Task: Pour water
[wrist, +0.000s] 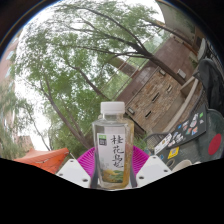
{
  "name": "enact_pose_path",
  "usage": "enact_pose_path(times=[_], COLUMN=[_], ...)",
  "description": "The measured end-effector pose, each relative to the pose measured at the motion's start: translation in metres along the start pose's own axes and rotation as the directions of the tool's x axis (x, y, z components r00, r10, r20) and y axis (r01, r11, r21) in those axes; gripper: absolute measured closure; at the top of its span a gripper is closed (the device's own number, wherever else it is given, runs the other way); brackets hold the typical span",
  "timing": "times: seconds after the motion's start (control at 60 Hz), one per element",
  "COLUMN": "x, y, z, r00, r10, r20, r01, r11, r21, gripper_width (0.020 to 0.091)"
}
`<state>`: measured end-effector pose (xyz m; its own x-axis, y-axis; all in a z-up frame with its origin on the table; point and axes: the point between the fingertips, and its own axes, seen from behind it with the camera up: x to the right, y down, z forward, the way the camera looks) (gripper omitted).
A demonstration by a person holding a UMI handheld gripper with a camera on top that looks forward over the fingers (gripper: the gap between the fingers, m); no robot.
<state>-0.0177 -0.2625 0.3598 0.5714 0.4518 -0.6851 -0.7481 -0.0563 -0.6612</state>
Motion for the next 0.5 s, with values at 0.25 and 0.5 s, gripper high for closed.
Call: enact_pose_path(times=[0.25,0.5], x=[0.080,0.225], y=[-0.099,-0.033], z=[-0.082,-0.165], r00=[0.761,0.697], r10=[-0.605,-0.626], r20=[-0.234,-0.349], r01=[0.617,0.565], r11=[0.787,0.780], r21=[-0.027,-0.270], gripper_width=[0.0648,0.0649])
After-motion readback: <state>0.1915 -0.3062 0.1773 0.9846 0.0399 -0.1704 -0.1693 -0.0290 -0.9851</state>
